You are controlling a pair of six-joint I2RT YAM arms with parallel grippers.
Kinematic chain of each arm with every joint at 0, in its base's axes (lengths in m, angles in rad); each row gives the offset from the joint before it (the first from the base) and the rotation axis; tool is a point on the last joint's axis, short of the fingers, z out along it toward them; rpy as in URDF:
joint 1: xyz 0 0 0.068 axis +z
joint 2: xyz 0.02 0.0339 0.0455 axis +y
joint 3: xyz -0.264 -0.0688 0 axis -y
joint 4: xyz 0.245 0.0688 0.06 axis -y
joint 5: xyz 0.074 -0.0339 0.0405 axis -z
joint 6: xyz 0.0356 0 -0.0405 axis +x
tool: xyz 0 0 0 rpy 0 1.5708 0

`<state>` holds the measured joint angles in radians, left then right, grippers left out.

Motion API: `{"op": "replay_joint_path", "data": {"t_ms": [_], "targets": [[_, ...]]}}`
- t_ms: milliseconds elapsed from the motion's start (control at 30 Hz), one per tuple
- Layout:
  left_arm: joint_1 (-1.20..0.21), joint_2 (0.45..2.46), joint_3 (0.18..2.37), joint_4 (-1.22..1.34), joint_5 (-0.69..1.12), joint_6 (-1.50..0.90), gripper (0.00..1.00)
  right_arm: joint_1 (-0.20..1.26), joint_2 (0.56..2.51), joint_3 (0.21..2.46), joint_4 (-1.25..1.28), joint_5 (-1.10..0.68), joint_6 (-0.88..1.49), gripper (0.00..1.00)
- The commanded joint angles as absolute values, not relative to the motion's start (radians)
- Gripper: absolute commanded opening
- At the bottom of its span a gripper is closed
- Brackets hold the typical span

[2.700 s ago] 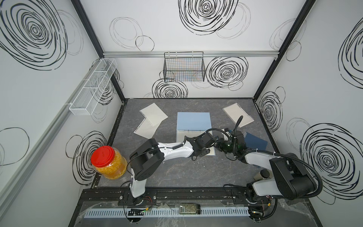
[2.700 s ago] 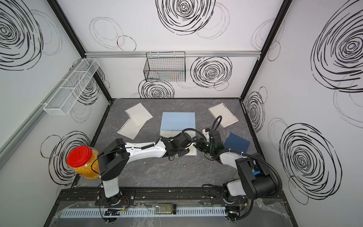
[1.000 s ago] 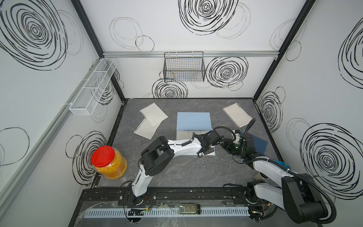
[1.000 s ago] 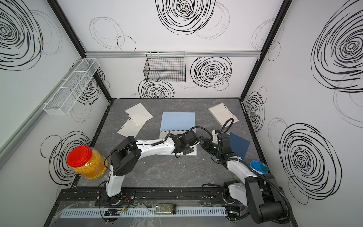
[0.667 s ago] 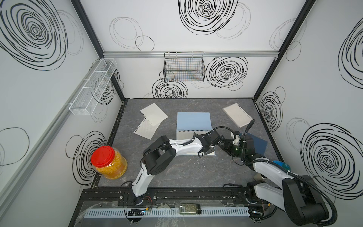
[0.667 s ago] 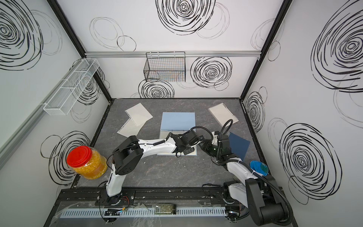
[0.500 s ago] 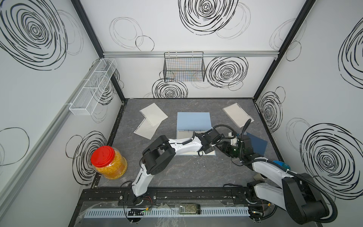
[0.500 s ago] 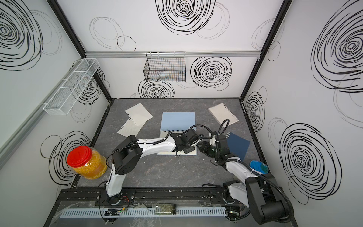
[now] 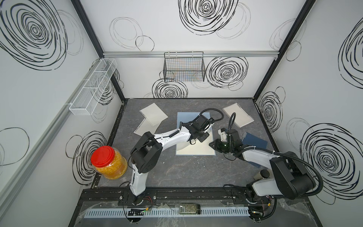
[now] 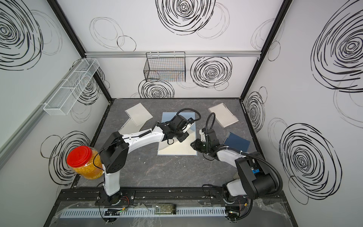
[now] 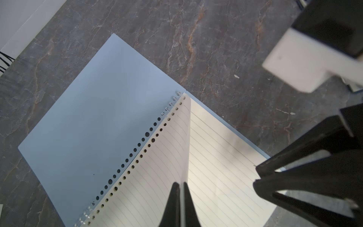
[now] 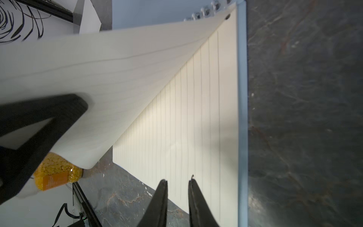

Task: Tear off pages from different notebooks
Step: Tear off the paper from the notebook.

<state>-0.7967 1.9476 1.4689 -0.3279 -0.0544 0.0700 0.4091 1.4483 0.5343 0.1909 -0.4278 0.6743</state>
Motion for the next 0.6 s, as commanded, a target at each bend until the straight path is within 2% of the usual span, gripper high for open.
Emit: {"op": "replay_joint_path", "data": {"t_ms": [0,133,400,567], "targets": [[-0.763,1.905,1.438,-0.264,0.023,0.007,0.00,0.418,1.520,0.596,0.202,-0.423,0.640,0.18],[-0.756,1.899,1.431,-0.261,0.018,-0.001,0.00,0.427,1.592,0.627,0.189,-0.406,0.637,0.13],[-0.748,1.915,1.430,-0.244,0.006,-0.064,0.00,0.431,1.641,0.580,0.254,-0.406,0.692,0.10],[-0.686,1.911,1.385,-0.201,-0.009,-0.134,0.00,0.438,1.656,0.562,0.265,-0.402,0.717,0.06]]}}
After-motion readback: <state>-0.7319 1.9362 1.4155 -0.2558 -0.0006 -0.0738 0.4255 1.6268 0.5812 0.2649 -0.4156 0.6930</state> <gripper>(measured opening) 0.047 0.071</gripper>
